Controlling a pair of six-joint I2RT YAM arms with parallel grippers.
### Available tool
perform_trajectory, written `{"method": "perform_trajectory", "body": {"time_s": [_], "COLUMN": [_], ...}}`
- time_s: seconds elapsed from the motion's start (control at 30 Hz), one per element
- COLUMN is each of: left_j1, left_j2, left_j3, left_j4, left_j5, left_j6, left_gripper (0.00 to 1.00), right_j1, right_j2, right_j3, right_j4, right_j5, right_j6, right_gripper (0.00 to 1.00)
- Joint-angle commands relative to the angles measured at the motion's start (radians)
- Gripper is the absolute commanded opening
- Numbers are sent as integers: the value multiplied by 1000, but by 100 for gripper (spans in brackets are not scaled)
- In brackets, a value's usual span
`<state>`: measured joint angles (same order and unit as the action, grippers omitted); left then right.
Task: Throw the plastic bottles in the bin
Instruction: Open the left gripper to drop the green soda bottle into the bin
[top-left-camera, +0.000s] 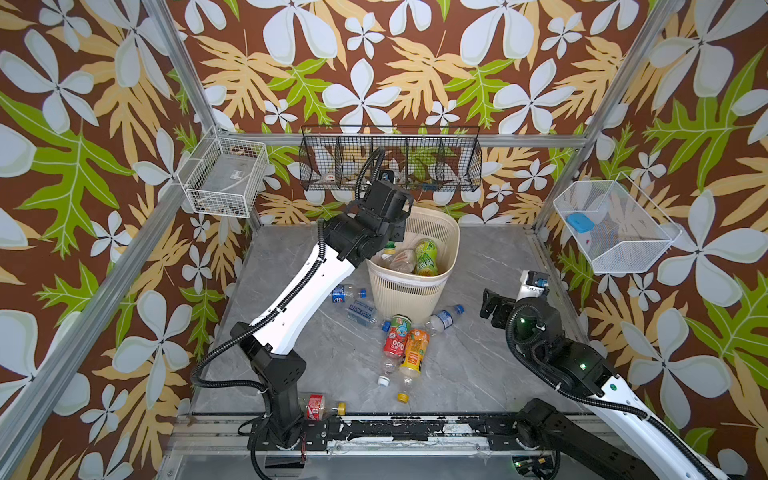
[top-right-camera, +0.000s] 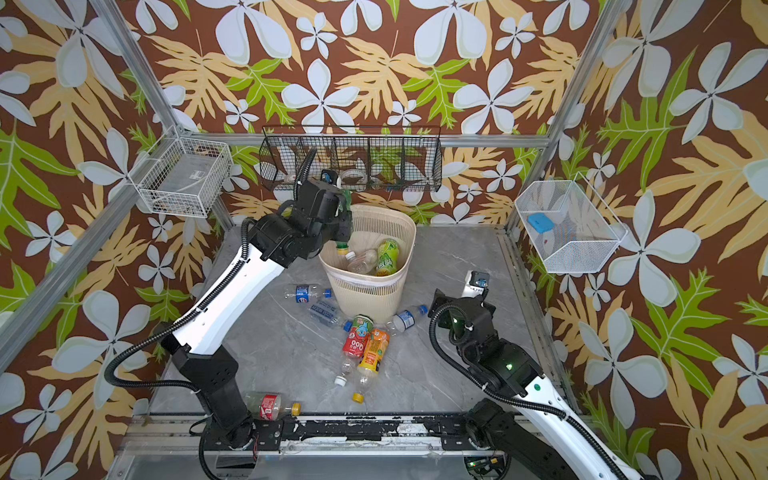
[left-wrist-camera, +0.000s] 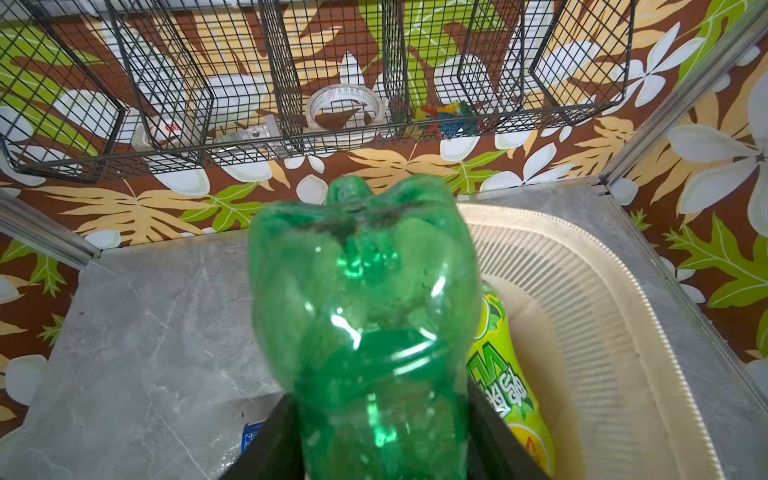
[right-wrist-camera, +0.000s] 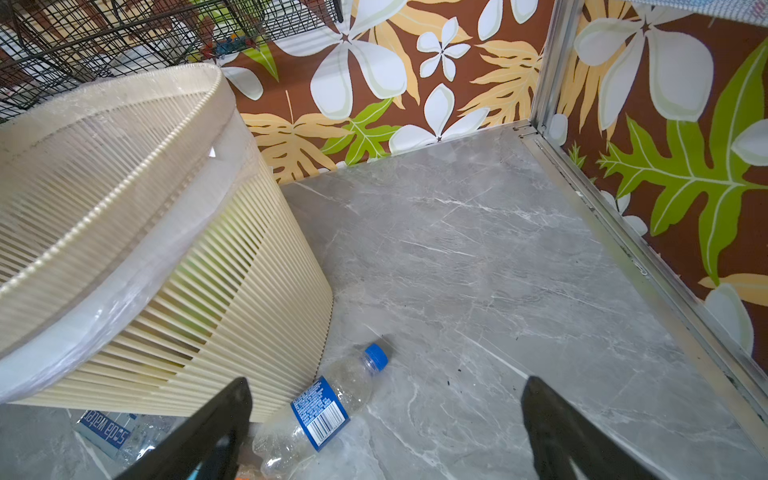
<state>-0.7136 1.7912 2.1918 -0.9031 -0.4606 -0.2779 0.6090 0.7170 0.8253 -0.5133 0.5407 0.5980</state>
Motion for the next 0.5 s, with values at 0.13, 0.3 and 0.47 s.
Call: {"method": "perform_trajectory", "body": {"time_s": [0.13, 0.3, 0.47], "left_j1": [3, 2, 2], "left_j2": [1, -74, -228], "left_j3": [-22, -91, -227], "left_j4": [1, 73, 227], "left_j5": [-47, -33, -16], "left_j6": [17, 25, 27], "left_gripper": [77, 95, 100], "right_j1": [0, 0, -1], "right_j2": [0, 10, 21], "right_j3": [7, 2, -7], "right_j4": [-3, 10, 19], "right_j5": [15, -9, -33], "right_j6": [10, 24, 45], "right_gripper": [100, 99, 100]}}
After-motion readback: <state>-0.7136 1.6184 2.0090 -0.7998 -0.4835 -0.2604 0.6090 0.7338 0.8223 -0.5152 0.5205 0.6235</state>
